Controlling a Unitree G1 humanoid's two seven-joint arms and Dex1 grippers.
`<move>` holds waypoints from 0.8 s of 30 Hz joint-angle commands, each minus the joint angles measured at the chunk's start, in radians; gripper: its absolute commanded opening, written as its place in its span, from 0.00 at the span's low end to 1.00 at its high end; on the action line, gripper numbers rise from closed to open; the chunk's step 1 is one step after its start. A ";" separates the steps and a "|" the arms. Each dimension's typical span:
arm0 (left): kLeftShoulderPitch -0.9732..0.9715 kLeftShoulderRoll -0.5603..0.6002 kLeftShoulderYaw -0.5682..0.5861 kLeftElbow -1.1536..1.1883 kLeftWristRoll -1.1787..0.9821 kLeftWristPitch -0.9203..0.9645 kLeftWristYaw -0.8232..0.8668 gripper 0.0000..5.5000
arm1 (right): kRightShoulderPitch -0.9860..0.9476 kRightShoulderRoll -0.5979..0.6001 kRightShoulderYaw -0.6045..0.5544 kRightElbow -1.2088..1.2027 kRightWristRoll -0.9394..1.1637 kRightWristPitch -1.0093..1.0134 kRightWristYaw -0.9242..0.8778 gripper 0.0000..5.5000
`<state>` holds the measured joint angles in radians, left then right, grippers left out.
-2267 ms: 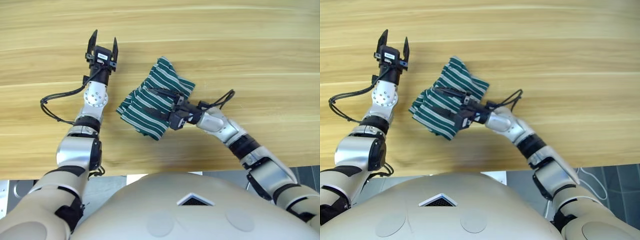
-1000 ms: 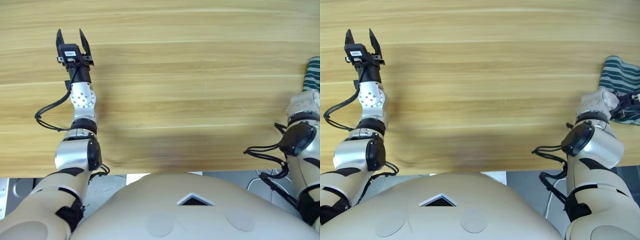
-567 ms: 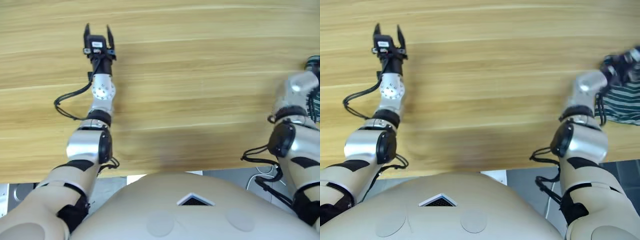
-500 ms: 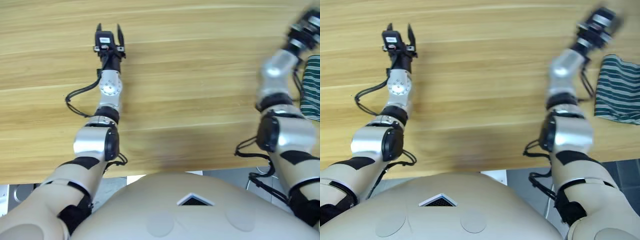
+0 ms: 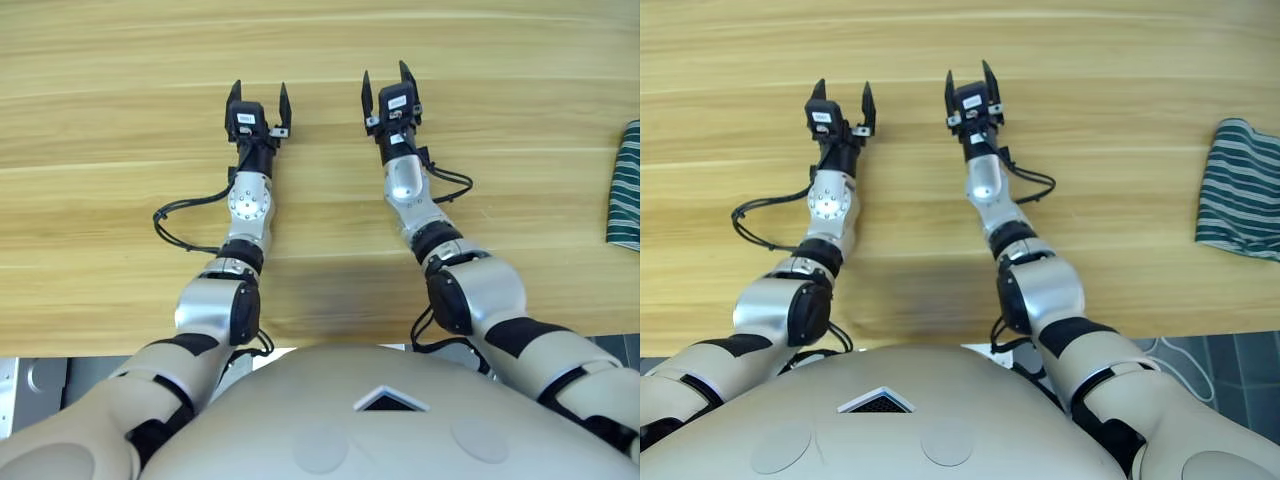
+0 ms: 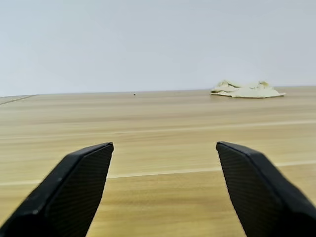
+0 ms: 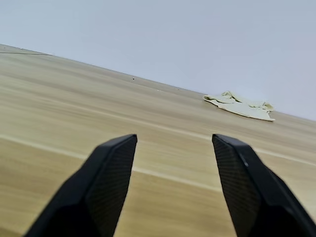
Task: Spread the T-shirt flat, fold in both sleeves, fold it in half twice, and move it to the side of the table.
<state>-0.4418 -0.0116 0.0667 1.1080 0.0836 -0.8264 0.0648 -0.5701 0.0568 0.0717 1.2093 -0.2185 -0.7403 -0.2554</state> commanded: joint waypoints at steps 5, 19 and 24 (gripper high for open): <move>0.127 -0.038 -0.071 -0.122 0.068 -0.049 0.045 0.71 | 0.152 -0.032 0.067 -0.136 -0.072 -0.078 -0.018 0.65; 0.210 -0.032 -0.113 -0.196 0.146 -0.057 0.140 0.71 | 0.261 -0.058 0.086 -0.263 -0.121 -0.089 -0.087 0.65; 0.202 -0.035 -0.108 -0.181 0.138 -0.063 0.141 0.71 | 0.256 -0.074 0.080 -0.250 -0.128 -0.084 -0.108 0.69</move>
<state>-0.2856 -0.0490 -0.0393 0.8873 0.2281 -0.8938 0.1960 -0.3443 0.0061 0.1591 0.9381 -0.3412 -0.8264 -0.3439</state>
